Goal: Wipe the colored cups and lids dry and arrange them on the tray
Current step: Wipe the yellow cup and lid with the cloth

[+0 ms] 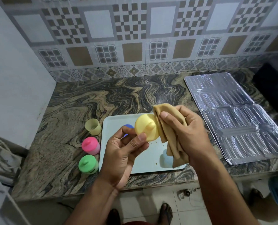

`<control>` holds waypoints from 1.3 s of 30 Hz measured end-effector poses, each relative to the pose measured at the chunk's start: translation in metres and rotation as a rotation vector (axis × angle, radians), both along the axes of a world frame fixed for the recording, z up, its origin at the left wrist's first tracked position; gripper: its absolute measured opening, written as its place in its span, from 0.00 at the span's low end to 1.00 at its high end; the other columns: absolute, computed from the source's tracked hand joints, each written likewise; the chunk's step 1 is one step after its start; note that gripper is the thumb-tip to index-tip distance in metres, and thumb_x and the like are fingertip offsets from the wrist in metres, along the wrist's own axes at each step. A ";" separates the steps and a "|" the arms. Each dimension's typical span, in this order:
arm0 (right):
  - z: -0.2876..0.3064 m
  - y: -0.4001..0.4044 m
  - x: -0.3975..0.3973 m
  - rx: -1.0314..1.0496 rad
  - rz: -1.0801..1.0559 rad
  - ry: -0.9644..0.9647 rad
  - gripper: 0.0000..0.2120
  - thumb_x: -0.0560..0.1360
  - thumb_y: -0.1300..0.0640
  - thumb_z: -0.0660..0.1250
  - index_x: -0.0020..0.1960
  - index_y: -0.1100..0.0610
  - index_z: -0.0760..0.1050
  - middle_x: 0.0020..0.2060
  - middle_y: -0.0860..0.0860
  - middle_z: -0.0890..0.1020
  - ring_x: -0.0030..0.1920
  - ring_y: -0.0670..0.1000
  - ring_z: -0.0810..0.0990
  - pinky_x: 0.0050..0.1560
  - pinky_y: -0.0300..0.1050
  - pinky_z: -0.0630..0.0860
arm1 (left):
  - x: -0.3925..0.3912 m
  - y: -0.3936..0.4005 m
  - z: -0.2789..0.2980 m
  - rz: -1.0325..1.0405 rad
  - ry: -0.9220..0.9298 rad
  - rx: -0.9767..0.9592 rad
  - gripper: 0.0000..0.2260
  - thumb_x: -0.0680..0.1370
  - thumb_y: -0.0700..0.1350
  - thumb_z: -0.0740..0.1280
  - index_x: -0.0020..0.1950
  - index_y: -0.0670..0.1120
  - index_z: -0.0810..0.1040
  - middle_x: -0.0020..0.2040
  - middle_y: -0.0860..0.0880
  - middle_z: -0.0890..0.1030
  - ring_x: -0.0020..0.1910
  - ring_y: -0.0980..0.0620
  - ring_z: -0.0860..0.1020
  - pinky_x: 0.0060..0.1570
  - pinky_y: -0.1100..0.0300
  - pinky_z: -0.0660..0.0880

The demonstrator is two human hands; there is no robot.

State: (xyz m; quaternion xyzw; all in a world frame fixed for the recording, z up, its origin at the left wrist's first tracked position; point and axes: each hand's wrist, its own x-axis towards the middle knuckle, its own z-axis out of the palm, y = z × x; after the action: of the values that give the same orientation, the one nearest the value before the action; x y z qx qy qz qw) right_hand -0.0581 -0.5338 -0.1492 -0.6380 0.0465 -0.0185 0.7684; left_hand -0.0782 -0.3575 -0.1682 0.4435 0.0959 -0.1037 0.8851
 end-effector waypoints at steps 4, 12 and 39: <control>-0.002 0.009 -0.006 0.162 0.052 0.040 0.11 0.75 0.57 0.73 0.51 0.62 0.76 0.30 0.51 0.81 0.22 0.46 0.77 0.20 0.37 0.73 | 0.000 0.000 0.002 -0.013 0.003 -0.025 0.12 0.68 0.34 0.75 0.34 0.52 0.81 0.37 0.47 0.80 0.35 0.54 0.83 0.40 0.61 0.83; -0.021 0.025 -0.006 0.386 -0.300 0.030 0.06 0.80 0.56 0.72 0.53 0.58 0.78 0.35 0.49 0.82 0.32 0.47 0.80 0.30 0.41 0.79 | -0.012 -0.009 -0.004 -0.088 -0.163 0.400 0.13 0.70 0.54 0.80 0.51 0.50 0.88 0.49 0.47 0.88 0.53 0.49 0.86 0.51 0.62 0.80; -0.019 0.015 -0.044 -0.631 -0.188 -0.748 0.05 0.75 0.65 0.79 0.48 0.65 0.85 0.50 0.57 0.85 0.50 0.53 0.86 0.48 0.43 0.81 | 0.013 0.001 -0.003 -0.110 0.120 -0.355 0.29 0.53 0.41 0.90 0.51 0.39 0.87 0.50 0.42 0.86 0.43 0.52 0.86 0.42 0.60 0.83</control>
State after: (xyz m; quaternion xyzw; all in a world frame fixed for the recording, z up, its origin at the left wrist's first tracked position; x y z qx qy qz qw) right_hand -0.1024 -0.5185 -0.1682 -0.7821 -0.1828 -0.3285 0.4969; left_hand -0.0652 -0.3568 -0.1711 0.2779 0.1042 -0.1934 0.9351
